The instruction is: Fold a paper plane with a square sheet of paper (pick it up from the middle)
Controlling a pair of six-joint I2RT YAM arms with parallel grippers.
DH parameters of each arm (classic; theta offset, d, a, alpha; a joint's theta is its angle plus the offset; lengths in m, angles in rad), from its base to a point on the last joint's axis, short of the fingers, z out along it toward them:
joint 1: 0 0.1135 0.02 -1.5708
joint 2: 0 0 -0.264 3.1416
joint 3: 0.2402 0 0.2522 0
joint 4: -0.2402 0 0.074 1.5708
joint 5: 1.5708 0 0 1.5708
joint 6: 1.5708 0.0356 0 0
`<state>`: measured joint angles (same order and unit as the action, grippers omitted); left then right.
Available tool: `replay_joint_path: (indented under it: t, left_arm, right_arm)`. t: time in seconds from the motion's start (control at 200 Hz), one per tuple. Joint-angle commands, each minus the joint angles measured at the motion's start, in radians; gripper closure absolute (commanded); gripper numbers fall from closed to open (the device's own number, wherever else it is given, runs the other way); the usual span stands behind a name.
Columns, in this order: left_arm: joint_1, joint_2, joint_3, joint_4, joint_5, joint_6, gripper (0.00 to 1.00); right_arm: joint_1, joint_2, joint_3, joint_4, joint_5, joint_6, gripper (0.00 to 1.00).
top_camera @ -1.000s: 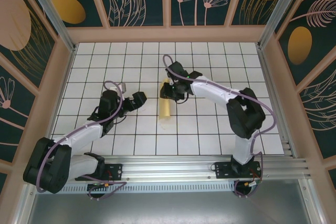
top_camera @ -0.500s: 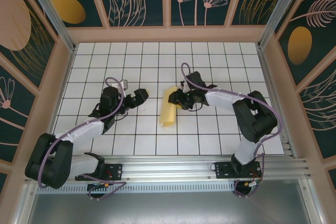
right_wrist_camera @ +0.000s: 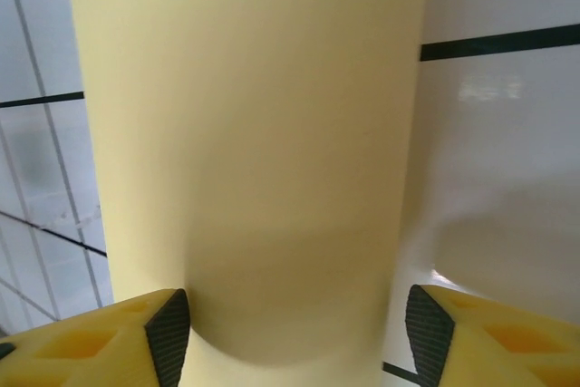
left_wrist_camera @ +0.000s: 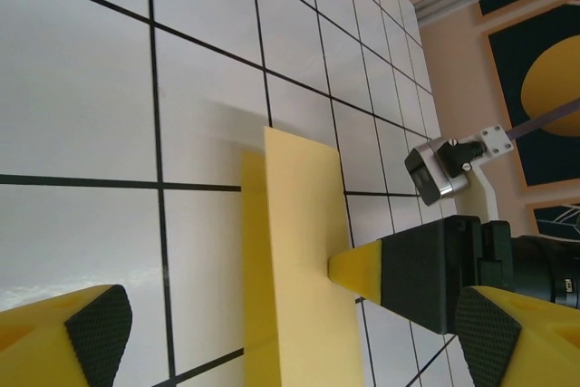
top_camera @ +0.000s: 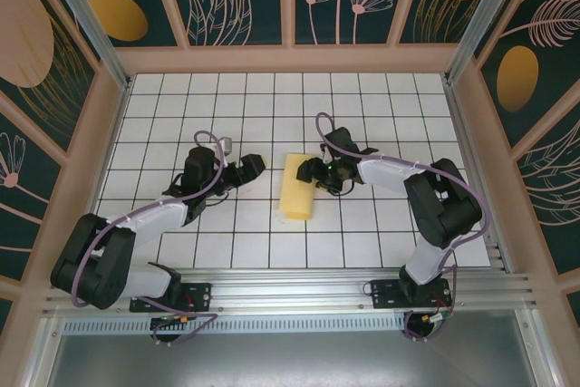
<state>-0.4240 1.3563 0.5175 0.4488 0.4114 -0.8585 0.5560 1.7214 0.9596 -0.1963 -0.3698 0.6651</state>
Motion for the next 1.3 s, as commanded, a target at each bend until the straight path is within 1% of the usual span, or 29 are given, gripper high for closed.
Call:
replay_joint_path:
  t: [0.0, 0.03, 0.055, 0.14, 0.21, 0.37, 0.535, 0.606, 0.676, 0.766, 0.896, 0.966, 0.991, 1.291]
  left_arm:
    - [-0.03, 0.031, 0.039, 0.032, 0.002, 0.002, 0.08]
    - [-0.036, 0.039, 0.043, 0.031, 0.002, 0.003, 0.09]
    - [-0.04, 0.046, 0.048, 0.031, 0.001, 0.005, 0.1]
    - [-0.051, 0.061, 0.06, 0.03, -0.001, 0.008, 0.13]
    - [-0.056, 0.072, 0.068, 0.03, -0.002, 0.009, 0.16]
    - [-0.066, 0.092, 0.081, 0.03, -0.002, 0.009, 0.21]
    - [-0.067, 0.098, 0.081, 0.028, -0.003, 0.007, 0.21]
    - [-0.067, 0.099, 0.083, 0.025, -0.004, 0.009, 0.21]
    - [-0.067, 0.099, 0.08, 0.022, -0.005, 0.012, 0.2]
    - [-0.066, 0.104, 0.08, 0.024, -0.007, 0.012, 0.2]
    - [-0.067, 0.106, 0.08, 0.016, -0.006, 0.015, 0.2]
    - [-0.067, 0.106, 0.079, 0.013, -0.014, 0.015, 0.2]
    - [-0.067, 0.106, 0.08, 0.013, -0.013, 0.015, 0.2]
    - [-0.066, 0.111, 0.086, 0.009, -0.012, 0.02, 0.2]
  right_arm:
    - [-0.003, -0.046, 0.005, -0.073, 0.078, -0.041, 0.28]
    - [-0.004, -0.048, 0.003, -0.075, 0.077, -0.046, 0.28]
    - [-0.032, -0.048, 0.005, -0.082, 0.082, -0.048, 0.28]
    - [-0.033, -0.041, 0.015, -0.116, 0.129, -0.046, 0.27]
    - [-0.033, -0.032, 0.014, -0.12, 0.143, -0.04, 0.27]
    - [-0.02, 0.013, 0.019, -0.117, 0.121, -0.057, 0.26]
    - [-0.015, 0.049, 0.033, -0.124, 0.108, -0.094, 0.26]
    - [-0.015, 0.053, 0.034, -0.121, 0.082, -0.113, 0.25]
    - [-0.015, 0.054, 0.032, -0.124, 0.087, -0.115, 0.23]
    - [-0.015, 0.061, 0.033, -0.111, 0.051, -0.133, 0.22]
    - [-0.015, 0.08, 0.047, -0.127, 0.055, -0.144, 0.21]
    - [-0.015, 0.102, 0.065, -0.153, 0.078, -0.148, 0.2]
    - [0.004, 0.11, 0.07, -0.159, 0.082, -0.15, 0.2]
    - [0.034, 0.16, 0.104, -0.21, 0.127, -0.161, 0.17]
